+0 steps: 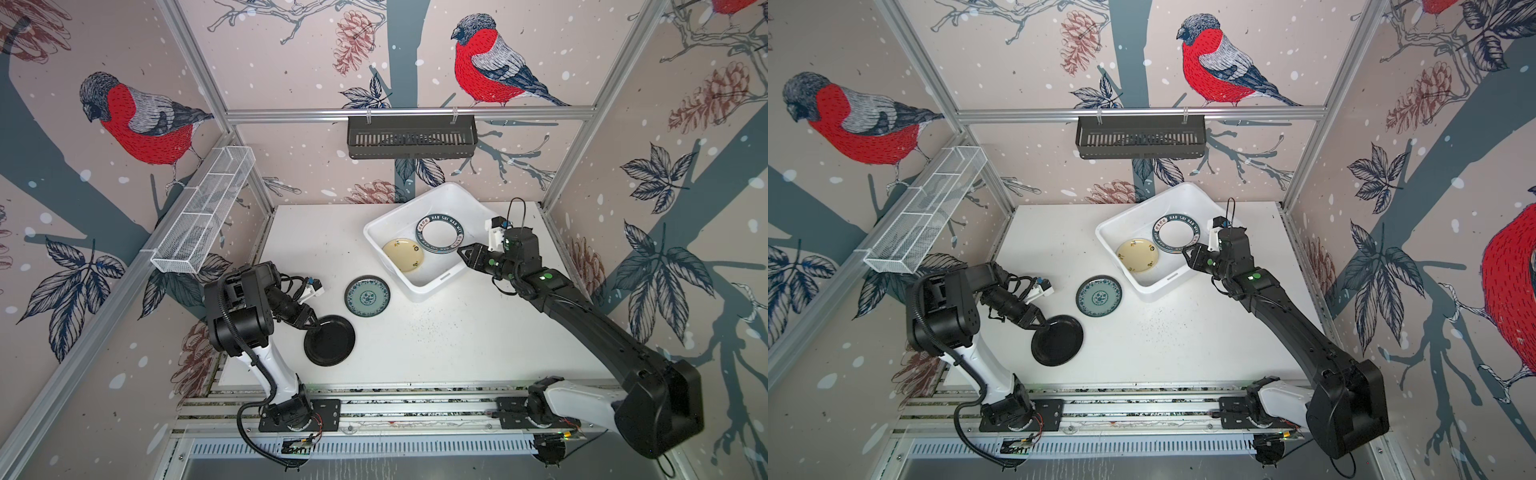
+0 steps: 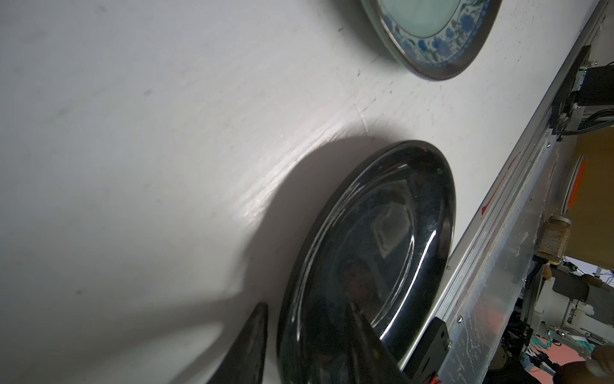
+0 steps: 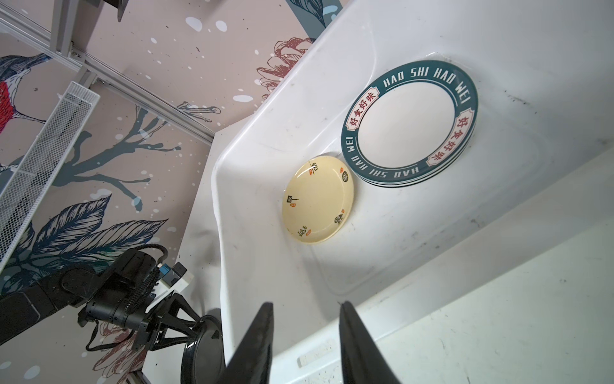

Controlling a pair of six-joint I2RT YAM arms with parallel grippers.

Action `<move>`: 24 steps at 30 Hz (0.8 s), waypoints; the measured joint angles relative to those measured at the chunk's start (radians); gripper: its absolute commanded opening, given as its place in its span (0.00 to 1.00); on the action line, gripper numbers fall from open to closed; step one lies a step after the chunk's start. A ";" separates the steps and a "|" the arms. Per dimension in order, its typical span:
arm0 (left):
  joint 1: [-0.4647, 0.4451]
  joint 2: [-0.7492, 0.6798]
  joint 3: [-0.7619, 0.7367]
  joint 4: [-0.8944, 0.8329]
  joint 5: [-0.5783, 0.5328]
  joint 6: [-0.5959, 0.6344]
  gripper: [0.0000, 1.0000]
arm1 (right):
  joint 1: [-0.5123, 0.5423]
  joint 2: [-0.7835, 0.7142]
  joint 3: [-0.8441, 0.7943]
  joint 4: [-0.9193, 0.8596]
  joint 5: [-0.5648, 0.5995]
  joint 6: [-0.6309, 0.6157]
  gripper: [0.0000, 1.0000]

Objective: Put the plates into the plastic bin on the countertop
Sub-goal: 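Close the left gripper on the black plate's rim and tilt it up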

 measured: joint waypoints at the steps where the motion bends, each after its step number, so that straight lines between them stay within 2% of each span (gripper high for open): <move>1: 0.000 0.000 -0.002 0.002 0.000 0.003 0.35 | 0.000 0.002 0.000 0.001 0.000 0.000 0.35; 12: 0.010 0.001 -0.023 0.008 0.018 0.027 0.30 | 0.001 0.011 -0.006 0.016 -0.013 0.018 0.34; 24: 0.040 0.013 -0.024 0.012 0.028 0.041 0.20 | 0.001 0.018 -0.007 0.028 -0.014 0.019 0.34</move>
